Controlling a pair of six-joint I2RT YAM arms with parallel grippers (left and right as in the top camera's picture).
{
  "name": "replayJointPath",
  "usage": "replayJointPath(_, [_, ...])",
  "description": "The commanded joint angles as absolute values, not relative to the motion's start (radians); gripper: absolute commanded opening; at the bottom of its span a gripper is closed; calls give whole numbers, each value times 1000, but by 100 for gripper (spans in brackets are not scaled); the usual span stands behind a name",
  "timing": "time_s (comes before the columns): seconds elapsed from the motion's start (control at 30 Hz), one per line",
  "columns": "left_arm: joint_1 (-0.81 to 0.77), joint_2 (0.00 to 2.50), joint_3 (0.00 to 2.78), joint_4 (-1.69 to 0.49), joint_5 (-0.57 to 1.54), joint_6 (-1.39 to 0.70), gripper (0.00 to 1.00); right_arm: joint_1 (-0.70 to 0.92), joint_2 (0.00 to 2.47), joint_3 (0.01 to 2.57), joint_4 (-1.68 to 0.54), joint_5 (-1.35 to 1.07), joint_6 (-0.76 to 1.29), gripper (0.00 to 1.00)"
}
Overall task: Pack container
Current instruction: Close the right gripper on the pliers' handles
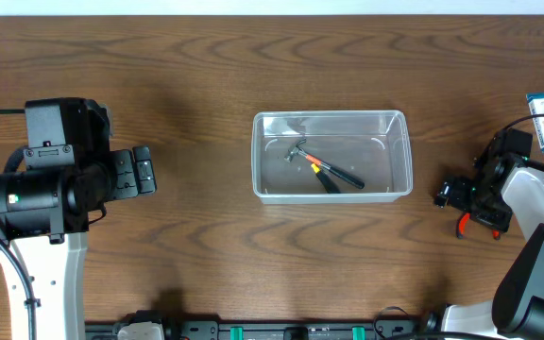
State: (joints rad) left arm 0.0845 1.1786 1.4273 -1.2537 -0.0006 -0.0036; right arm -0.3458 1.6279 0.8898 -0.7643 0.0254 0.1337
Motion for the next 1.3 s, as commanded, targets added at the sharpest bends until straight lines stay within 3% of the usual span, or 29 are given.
replayJointPath(0.0, [89,1184,1431,-1256,-8,-13,98,-363,1635,881,-761,22,141,99])
replayJointPath(1.27, [89,1184,1431,-1256,-9,-13,98,-361,1635,789,-666,21,142,99])
